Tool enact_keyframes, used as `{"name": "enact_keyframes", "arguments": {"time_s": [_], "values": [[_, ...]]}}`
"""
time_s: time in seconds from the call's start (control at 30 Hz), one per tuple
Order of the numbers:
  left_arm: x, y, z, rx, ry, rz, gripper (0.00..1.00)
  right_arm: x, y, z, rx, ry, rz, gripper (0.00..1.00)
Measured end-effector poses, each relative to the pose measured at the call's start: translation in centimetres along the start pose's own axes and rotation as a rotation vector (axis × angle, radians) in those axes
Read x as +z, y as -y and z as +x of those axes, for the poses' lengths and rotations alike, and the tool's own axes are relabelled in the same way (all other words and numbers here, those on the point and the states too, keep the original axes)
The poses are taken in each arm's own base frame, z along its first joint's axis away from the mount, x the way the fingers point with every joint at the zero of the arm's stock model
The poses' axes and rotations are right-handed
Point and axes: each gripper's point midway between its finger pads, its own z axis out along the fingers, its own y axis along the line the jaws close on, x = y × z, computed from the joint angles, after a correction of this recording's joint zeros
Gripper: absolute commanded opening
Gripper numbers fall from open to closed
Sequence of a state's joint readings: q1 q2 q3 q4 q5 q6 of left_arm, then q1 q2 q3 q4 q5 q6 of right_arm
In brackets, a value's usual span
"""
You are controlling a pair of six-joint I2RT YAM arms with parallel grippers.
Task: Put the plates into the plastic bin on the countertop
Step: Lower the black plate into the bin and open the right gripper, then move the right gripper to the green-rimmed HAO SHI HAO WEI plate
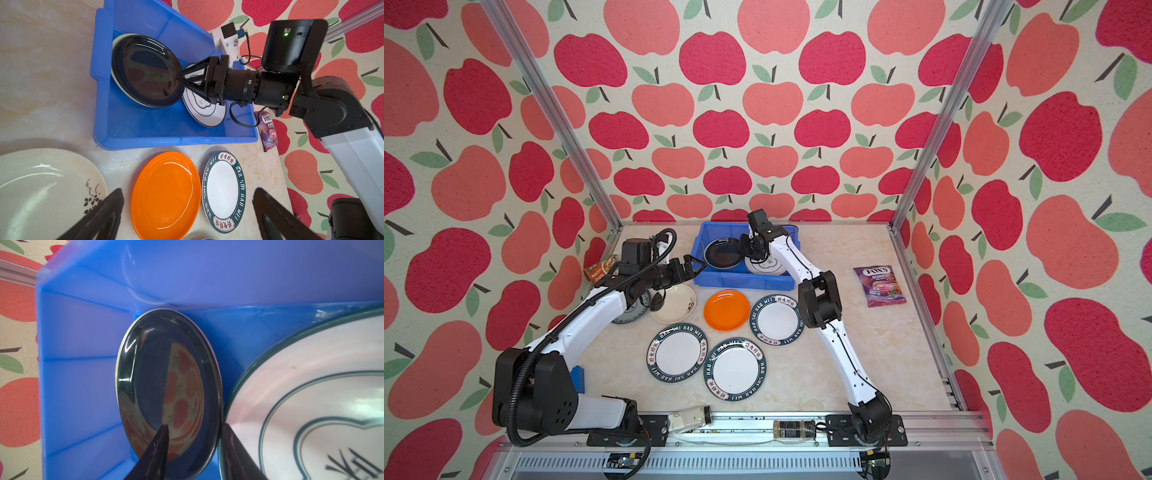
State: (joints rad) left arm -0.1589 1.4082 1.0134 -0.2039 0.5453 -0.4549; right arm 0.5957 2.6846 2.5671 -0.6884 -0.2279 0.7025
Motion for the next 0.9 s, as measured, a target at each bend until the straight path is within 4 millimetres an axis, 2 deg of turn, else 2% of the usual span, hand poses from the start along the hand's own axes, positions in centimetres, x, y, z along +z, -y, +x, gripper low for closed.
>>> {"name": "enact_keyframes", "arguments": {"time_s": [0.13,0.2,0.23,0.3,0.5,0.57,0.63,0.73,0.9], "values": [[0.3,0.0,0.1,-0.004,-0.006,0.009,0.99,0.0,0.0,0.0,-0.011,0.000,0.002,0.44],[0.3,0.1,0.0,-0.002,-0.004,0.012,0.99,0.0,0.0,0.1,-0.012,-0.002,0.004,0.47],[0.3,0.1,0.0,-0.001,-0.002,0.014,0.99,-0.1,0.0,0.1,-0.014,-0.004,0.005,0.58],[0.3,0.1,0.0,-0.001,-0.003,0.014,0.99,-0.3,0.1,0.0,-0.028,-0.003,0.015,0.69],[0.3,0.4,0.1,0.004,-0.007,0.021,0.99,-1.0,0.5,-0.3,-0.069,0.011,0.058,0.70],[0.5,0.7,0.2,0.010,-0.010,0.027,0.99,-1.8,0.8,-0.1,-0.094,0.010,0.082,0.70],[0.8,1.2,0.3,0.019,-0.017,0.036,0.99,-3.5,1.0,0.4,-0.122,0.007,0.110,0.68],[1.5,2.1,0.4,0.036,-0.028,0.050,0.99,-8.5,0.2,1.2,-0.178,0.043,0.113,0.65],[2.7,3.3,0.6,0.062,-0.039,0.073,0.99,-20.6,-2.7,3.1,-0.289,0.223,0.021,0.64]]}}
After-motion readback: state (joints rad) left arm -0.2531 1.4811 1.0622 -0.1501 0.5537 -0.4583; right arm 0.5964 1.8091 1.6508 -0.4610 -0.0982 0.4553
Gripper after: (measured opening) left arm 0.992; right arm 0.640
